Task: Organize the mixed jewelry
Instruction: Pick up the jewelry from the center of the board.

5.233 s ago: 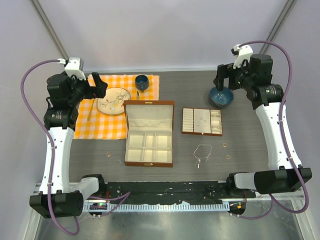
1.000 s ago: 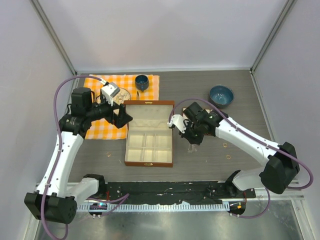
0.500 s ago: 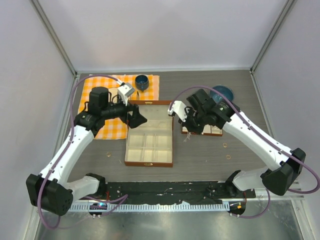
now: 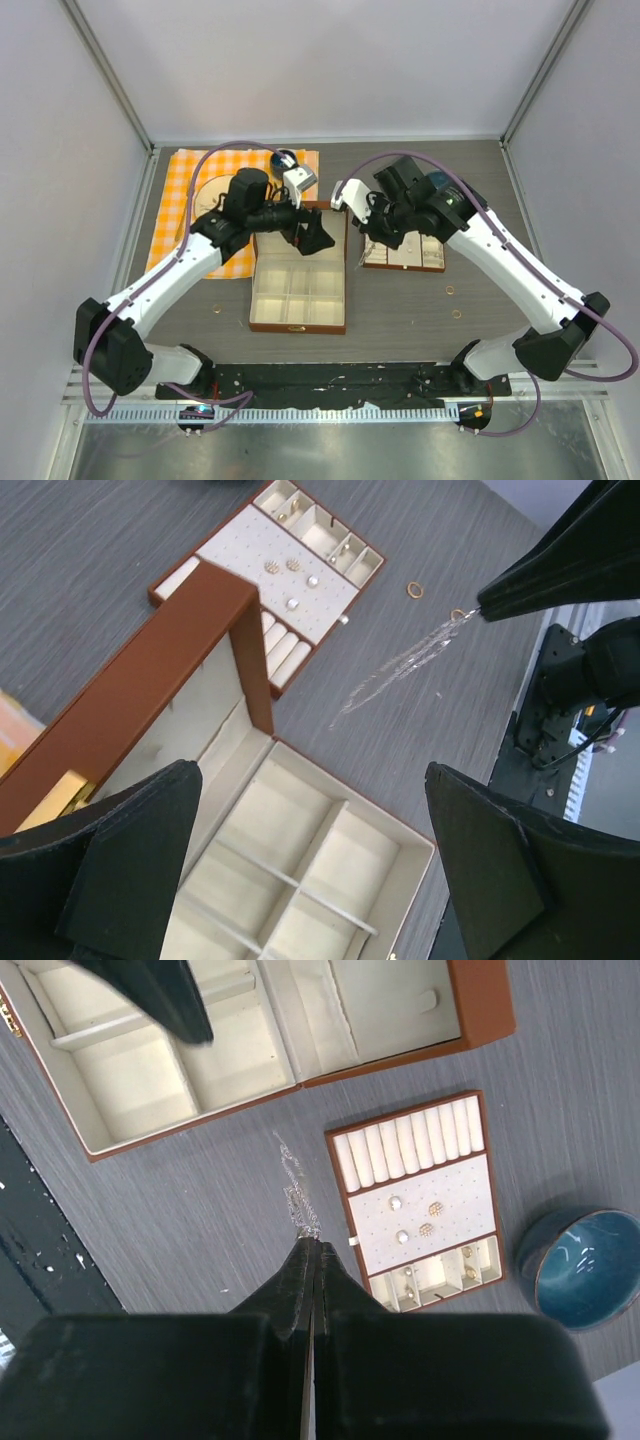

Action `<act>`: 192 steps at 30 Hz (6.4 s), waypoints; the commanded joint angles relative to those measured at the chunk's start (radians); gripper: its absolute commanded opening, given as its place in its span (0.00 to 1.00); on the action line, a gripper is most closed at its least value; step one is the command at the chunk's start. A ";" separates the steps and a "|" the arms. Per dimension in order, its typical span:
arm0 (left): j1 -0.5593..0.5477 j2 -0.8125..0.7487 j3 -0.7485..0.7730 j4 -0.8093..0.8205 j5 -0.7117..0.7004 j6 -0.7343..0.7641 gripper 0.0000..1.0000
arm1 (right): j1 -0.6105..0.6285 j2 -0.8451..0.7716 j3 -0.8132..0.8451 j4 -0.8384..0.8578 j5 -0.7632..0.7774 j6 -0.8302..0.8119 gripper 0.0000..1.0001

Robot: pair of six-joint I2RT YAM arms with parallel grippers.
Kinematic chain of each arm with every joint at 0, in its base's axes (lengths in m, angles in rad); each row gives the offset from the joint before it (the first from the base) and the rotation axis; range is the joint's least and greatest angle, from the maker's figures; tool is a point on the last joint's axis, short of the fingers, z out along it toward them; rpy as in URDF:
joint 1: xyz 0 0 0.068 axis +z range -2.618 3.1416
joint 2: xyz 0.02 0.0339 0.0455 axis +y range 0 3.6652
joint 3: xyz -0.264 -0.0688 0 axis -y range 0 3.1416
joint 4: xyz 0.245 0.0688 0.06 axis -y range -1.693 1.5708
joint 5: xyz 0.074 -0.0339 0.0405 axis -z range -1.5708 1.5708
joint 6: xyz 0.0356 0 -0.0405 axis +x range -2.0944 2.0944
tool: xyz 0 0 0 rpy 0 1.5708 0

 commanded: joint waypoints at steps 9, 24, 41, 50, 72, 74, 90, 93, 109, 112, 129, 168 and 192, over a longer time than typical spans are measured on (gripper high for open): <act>-0.110 0.093 0.098 0.145 -0.022 0.002 1.00 | -0.001 0.014 0.119 0.019 0.021 -0.003 0.01; -0.160 0.147 0.092 0.253 -0.087 -0.057 1.00 | -0.001 0.009 0.154 0.016 0.010 0.011 0.01; -0.189 0.144 0.023 0.378 -0.268 -0.156 1.00 | -0.001 0.005 0.154 0.021 0.030 0.029 0.01; -0.189 0.143 0.017 0.394 -0.292 -0.175 0.99 | -0.001 -0.002 0.142 0.022 0.044 0.031 0.01; -0.228 0.112 0.011 0.348 -0.368 -0.248 0.99 | -0.004 -0.008 0.137 0.010 0.010 0.041 0.01; -0.232 0.110 0.014 0.342 -0.394 -0.251 0.98 | -0.010 -0.008 0.143 0.005 -0.001 0.044 0.01; -0.234 0.096 0.032 0.294 -0.402 -0.275 0.95 | -0.027 -0.029 0.157 -0.004 -0.027 0.049 0.01; -0.242 0.107 0.038 0.294 -0.400 -0.278 0.94 | -0.030 -0.029 0.160 -0.005 -0.036 0.052 0.01; -0.292 0.162 0.109 0.248 -0.373 -0.269 0.89 | -0.037 -0.026 0.171 -0.005 -0.044 0.058 0.01; -0.295 0.164 0.098 0.248 -0.374 -0.268 0.88 | -0.040 -0.028 0.177 -0.005 -0.042 0.057 0.01; -0.295 0.155 0.072 0.262 -0.407 -0.228 0.84 | -0.054 -0.063 0.149 -0.005 -0.027 0.051 0.01; -0.315 0.244 0.161 0.233 -0.397 -0.254 0.72 | -0.068 -0.063 0.143 -0.001 -0.073 0.063 0.01; -0.328 0.270 0.135 0.288 -0.270 -0.251 0.41 | -0.079 -0.086 0.148 0.001 -0.059 0.060 0.01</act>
